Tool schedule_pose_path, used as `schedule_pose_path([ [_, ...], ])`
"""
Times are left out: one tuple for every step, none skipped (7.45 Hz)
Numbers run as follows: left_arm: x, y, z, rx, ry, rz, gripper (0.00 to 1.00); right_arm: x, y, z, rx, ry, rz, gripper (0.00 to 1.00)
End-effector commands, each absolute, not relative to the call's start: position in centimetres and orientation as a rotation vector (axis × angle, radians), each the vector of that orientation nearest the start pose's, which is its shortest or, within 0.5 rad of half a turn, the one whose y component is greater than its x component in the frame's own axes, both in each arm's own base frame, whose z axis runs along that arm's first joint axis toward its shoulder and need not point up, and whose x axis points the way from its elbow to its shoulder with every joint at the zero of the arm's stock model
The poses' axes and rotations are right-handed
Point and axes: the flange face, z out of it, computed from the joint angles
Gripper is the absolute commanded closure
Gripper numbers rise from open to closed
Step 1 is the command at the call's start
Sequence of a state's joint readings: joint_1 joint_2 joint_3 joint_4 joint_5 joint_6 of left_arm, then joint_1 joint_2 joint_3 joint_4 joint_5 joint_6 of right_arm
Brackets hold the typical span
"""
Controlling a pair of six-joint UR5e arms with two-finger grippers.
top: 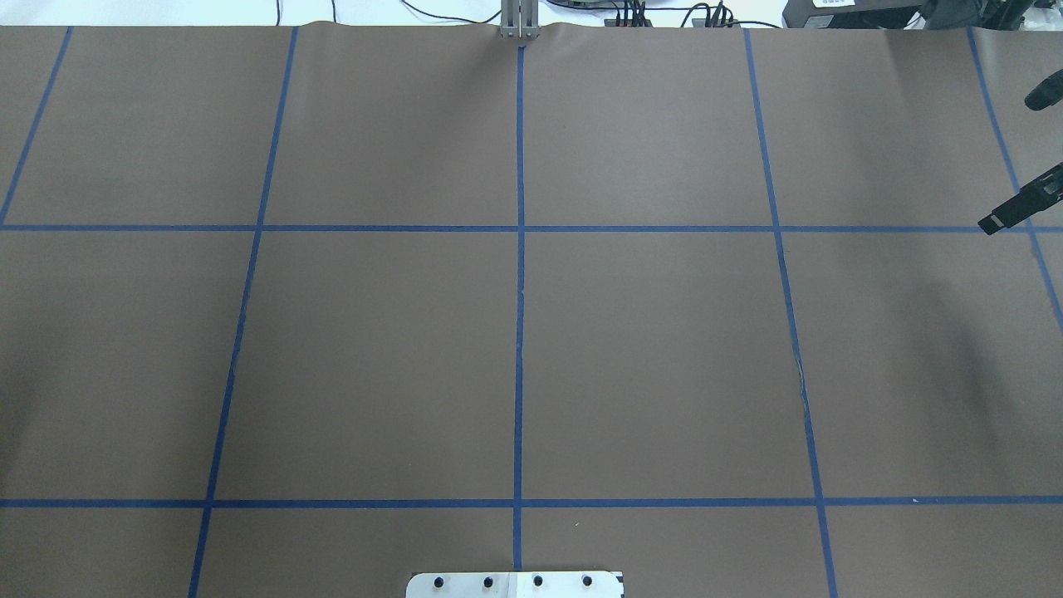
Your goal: Place and press bell with both arms
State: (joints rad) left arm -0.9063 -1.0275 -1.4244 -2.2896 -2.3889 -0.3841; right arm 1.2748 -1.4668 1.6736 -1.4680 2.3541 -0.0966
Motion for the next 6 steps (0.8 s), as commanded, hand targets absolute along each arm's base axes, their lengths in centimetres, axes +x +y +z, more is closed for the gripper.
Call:
schedule_pose_path([
  [6.9, -18.4, 83.4, -0.367, 0.762, 0.277, 1.0, -9.8, -53.6, 54.1, 0.219, -0.811, -0.492, 0.0],
  [7.0, -18.4, 82.7, -0.338, 0.788, 0.247, 1.0, -9.6, -53.4, 54.0, 0.221, -0.811, -0.491, 0.0],
  [7.4, -18.4, 82.0, -0.349, 0.821, 0.241, 1.0, -9.7, -53.3, 53.9, 0.222, -0.811, -0.493, 0.0],
  [8.2, -19.3, 80.3, -0.336, 0.838, 0.231, 1.0, -9.7, -53.4, 54.1, 0.219, -0.81, -0.491, 0.0],
  [10.0, -20.6, 77.0, -0.334, 0.872, 0.213, 1.0, -9.7, -53.4, 54.1, 0.217, -0.81, -0.491, 0.0],
  [12.4, -21.2, 74.4, -0.388, 0.893, 0.206, 1.0, -9.9, -53.4, 54.5, 0.209, -0.806, -0.491, 0.0],
])
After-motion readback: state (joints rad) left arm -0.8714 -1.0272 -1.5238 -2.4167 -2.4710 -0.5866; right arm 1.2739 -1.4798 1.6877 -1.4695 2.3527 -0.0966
